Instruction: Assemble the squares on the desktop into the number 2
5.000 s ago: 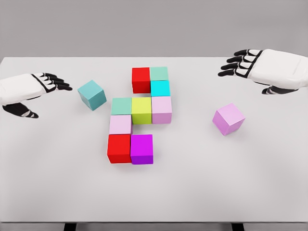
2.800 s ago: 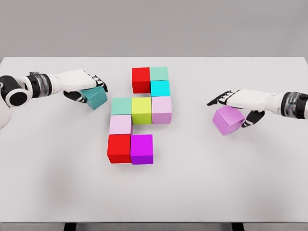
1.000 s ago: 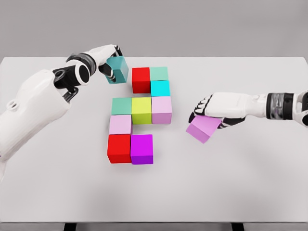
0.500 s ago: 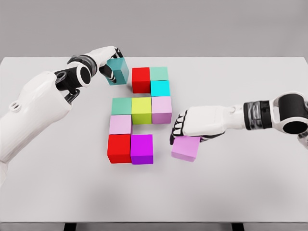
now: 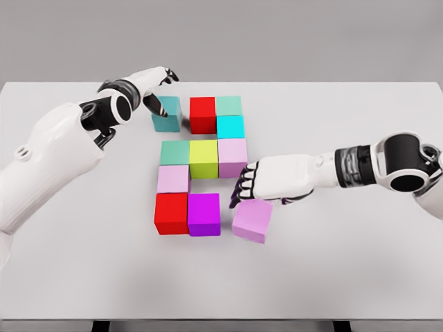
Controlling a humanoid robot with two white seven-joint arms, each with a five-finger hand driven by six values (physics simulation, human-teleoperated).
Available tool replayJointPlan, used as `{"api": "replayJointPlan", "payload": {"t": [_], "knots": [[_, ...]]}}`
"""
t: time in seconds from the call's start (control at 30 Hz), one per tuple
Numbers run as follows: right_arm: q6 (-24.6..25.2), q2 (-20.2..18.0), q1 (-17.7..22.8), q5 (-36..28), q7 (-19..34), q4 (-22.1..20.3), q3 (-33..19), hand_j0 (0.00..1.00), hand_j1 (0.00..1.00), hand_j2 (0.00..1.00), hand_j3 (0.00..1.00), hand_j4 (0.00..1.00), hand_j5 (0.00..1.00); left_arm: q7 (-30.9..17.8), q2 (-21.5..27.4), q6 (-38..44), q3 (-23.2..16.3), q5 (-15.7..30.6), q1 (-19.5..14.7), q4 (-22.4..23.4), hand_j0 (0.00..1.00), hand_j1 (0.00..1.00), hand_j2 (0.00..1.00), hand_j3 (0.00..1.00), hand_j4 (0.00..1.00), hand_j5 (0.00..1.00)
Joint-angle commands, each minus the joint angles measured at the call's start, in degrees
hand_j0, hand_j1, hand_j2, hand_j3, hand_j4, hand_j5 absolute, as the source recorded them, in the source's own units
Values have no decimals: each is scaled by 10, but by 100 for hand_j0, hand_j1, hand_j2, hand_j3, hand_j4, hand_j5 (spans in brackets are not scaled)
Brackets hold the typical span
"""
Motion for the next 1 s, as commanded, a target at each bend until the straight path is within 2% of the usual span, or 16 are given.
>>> {"api": "replayJointPlan", "payload": {"t": [0.0, 0.07, 0.13, 0.2, 0.23, 0.27, 0.33, 0.37, 0.43, 0.47, 0.5, 0.53, 0.67, 0.77, 0.87, 0.97], "knots": [[2, -1, 0, 11, 0, 3, -13, 100, 100, 100, 100, 100, 100, 0, -3, -1, 0, -2, 0, 0, 87, 87, 87, 87, 87, 87], [2, -2, 0, 11, 0, 5, -35, 100, 100, 100, 100, 100, 100, 0, -2, -1, 0, -2, -1, 0, 88, 88, 88, 88, 88, 88], [2, -4, 0, 10, 0, 5, -54, 100, 100, 100, 100, 100, 100, -2, 10, -1, 0, 4, -4, -3, 96, 96, 96, 96, 96, 96], [2, -8, -2, 9, 0, 5, -62, 100, 100, 100, 100, 100, 100, -2, 78, -1, 0, 39, -6, -30, 100, 100, 100, 100, 100, 100], [2, -28, -2, 8, 0, 4, -62, 100, 100, 100, 100, 100, 100, -5, 138, -1, -1, 78, -10, -51, 100, 100, 100, 100, 100, 100], [2, -62, -1, 8, 0, 0, -63, 100, 100, 100, 100, 100, 100, -6, 196, -58, -2, 111, -15, -65, 100, 100, 100, 100, 100, 100], [2, -106, 8, 9, 0, -1, -71, 100, 100, 100, 100, 100, 100, -6, 255, -127, -33, 162, -26, -63, 100, 100, 100, 100, 100, 100], [2, -130, 11, 9, 0, -2, -74, 100, 100, 100, 100, 100, 100, -6, 259, -141, -45, 166, -26, -55, 100, 100, 100, 100, 100, 100], [2, -149, 27, 9, 0, -2, -87, 100, 100, 100, 100, 100, 100, -5, 263, -145, -82, 126, -27, -54, 100, 100, 100, 100, 100, 100], [2, -152, 34, 9, 0, -2, -89, 100, 100, 100, 100, 100, 100, -5, 258, -169, -117, 73, -27, -50, 100, 100, 100, 100, 100, 100], [2, -155, 39, 9, 0, -2, -88, 100, 100, 100, 100, 100, 100, -5, 256, -227, -140, -32, -35, -43, 100, 100, 100, 100, 100, 100], [2, -161, 48, 9, 0, -3, -88, 100, 100, 100, 100, 100, 100, -5, 254, -275, -137, -69, -38, -31, 100, 100, 100, 100, 100, 100], [2, -161, 59, 9, 0, -18, -81, 100, 100, 100, 100, 100, 100, -4, 194, -393, -140, -70, -47, 90, 100, 100, 100, 100, 100, 100], [2, -161, 64, 9, 0, -30, -68, 100, 100, 100, 100, 100, 100, -13, 188, -451, -140, -80, -53, 90, 100, 100, 100, 100, 100, 100], [2, -161, 65, 10, 0, -32, -40, 100, 100, 100, 100, 100, 100, -99, 164, -472, -139, -82, -64, 98, 100, 100, 100, 100, 100, 100], [2, -161, 68, 10, 0, -33, -39, 100, 100, 100, 100, 100, 100, -103, 145, -472, -140, -82, -67, 122, 100, 100, 100, 100, 100, 100]]}}
